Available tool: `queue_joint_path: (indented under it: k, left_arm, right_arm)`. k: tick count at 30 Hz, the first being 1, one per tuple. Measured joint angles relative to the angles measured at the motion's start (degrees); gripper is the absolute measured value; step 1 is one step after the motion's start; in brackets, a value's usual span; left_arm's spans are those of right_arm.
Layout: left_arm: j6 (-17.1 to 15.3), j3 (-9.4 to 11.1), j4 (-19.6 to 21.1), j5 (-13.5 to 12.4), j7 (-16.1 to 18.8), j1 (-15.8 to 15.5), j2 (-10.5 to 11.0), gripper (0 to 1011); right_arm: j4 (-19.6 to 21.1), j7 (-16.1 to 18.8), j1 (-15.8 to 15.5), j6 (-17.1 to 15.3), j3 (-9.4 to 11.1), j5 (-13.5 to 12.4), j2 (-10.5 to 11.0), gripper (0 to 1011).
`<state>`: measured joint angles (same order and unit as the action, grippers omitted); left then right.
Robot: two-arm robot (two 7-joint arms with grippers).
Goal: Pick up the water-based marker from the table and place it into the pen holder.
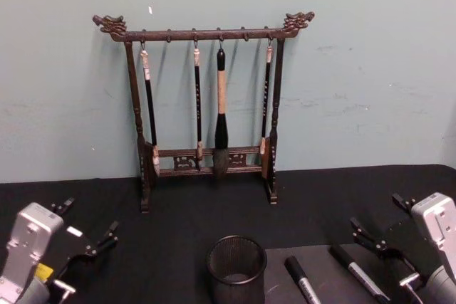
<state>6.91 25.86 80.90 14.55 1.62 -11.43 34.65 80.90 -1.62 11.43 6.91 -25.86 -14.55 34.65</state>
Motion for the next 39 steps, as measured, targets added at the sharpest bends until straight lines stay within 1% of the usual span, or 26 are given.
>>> queue_joint_path:
  k: [35,39]
  left_arm:
    - [0.0,0.0,0.0,0.0,0.0,0.0,0.0,1001]
    - [0.0,0.0,0.0,0.0,0.0,0.0,0.0,1001]
  right_arm:
    - [0.0,0.01,0.0,0.0,0.01,0.01,0.0,1000]
    - [0.27,0.52,-0.45,-0.39,0.95,0.01,-0.32,1000]
